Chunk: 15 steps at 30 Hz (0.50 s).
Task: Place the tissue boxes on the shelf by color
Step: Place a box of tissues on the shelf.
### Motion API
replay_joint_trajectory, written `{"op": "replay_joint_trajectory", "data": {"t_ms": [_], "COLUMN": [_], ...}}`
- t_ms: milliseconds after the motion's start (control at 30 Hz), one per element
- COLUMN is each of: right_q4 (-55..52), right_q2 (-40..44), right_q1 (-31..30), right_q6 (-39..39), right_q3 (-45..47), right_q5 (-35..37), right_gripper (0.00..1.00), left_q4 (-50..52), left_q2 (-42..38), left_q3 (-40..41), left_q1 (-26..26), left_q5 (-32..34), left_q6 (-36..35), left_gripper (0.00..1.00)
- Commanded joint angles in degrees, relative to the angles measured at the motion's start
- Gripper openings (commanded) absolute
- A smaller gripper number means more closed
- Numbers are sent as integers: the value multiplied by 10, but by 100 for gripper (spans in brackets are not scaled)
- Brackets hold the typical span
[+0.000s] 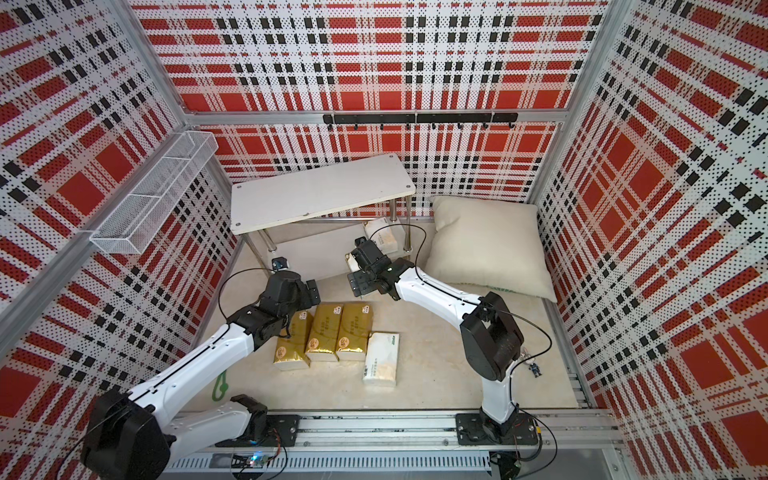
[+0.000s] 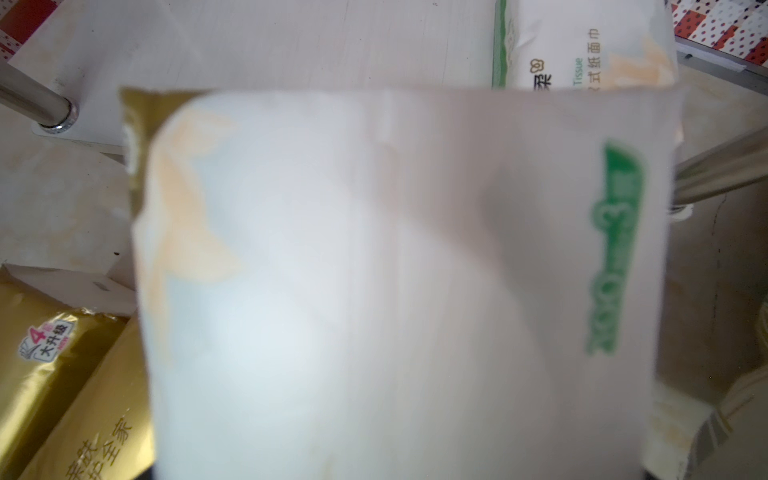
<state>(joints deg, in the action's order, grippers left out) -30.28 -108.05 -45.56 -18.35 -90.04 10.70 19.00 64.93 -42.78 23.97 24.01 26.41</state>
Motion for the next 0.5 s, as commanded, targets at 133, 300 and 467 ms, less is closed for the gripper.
{"op": "replay_joint_trajectory", "data": {"t_ms": [133,300,467], "right_q4": [1,-1,7], "right_q2": [-50,-84,-112], "right_q1": [4,4,4], "right_q6": [-3,-7,-10], "right_q3": [-67,-102,-129], "right_q5": [-17,-21,-24], "right_gripper": [90,90,90], "left_q4": [18,26,34], "left_q2": [-19,-28,-31], "left_q3": [-1,1,2], "left_q1": [-14,-26,-39], "left_q5": [16,17,12], "left_q6": [12,14,5], "left_gripper": [98,98,98]}}
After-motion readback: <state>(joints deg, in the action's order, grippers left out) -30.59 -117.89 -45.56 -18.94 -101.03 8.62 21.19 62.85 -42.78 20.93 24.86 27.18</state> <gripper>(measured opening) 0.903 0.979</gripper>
